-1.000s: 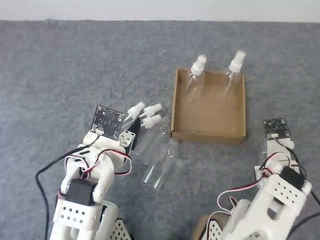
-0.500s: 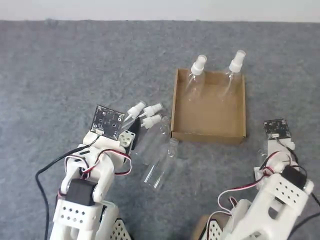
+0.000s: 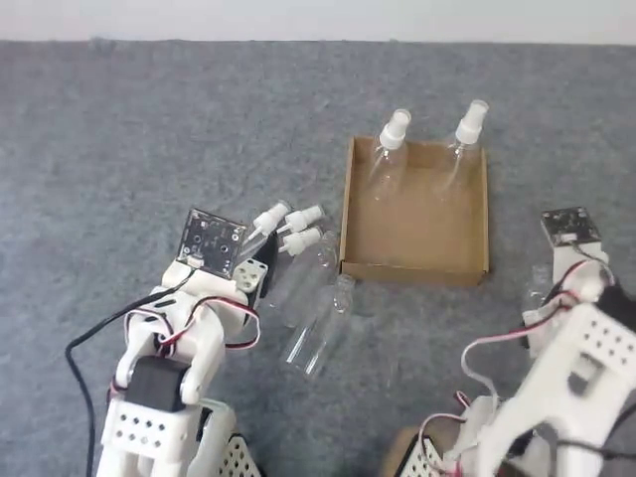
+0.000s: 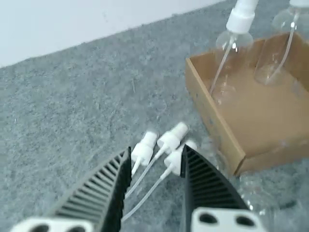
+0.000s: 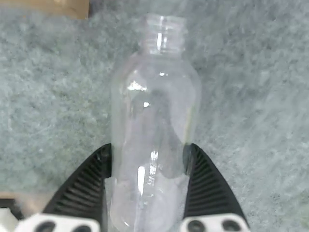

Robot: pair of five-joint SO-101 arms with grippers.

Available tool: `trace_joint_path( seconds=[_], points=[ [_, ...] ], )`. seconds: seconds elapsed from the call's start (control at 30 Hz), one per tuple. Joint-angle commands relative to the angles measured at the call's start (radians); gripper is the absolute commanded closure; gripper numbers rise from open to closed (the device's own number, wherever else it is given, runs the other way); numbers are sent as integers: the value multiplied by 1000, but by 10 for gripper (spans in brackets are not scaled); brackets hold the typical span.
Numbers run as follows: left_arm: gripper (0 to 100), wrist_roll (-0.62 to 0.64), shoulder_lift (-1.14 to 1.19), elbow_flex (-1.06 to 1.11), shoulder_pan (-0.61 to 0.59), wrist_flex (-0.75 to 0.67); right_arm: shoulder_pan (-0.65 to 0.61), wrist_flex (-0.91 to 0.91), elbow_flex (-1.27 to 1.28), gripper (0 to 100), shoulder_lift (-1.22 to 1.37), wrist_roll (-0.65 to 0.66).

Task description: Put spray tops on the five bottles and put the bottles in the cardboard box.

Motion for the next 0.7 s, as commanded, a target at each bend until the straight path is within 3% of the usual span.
trace_joint_path(
  seconds=[0.0, 0.33, 0.67],
  points=[
    [852, -69, -5, -79, 0, 66, 25, -71, -100, 993, 56, 21],
    [852, -41, 55, -108, -6, 114, 27, -248, -106, 993, 223, 89],
    [852, -35, 339, -234, -183, 109, 25, -248, -107, 992, 260, 92]
  ],
)
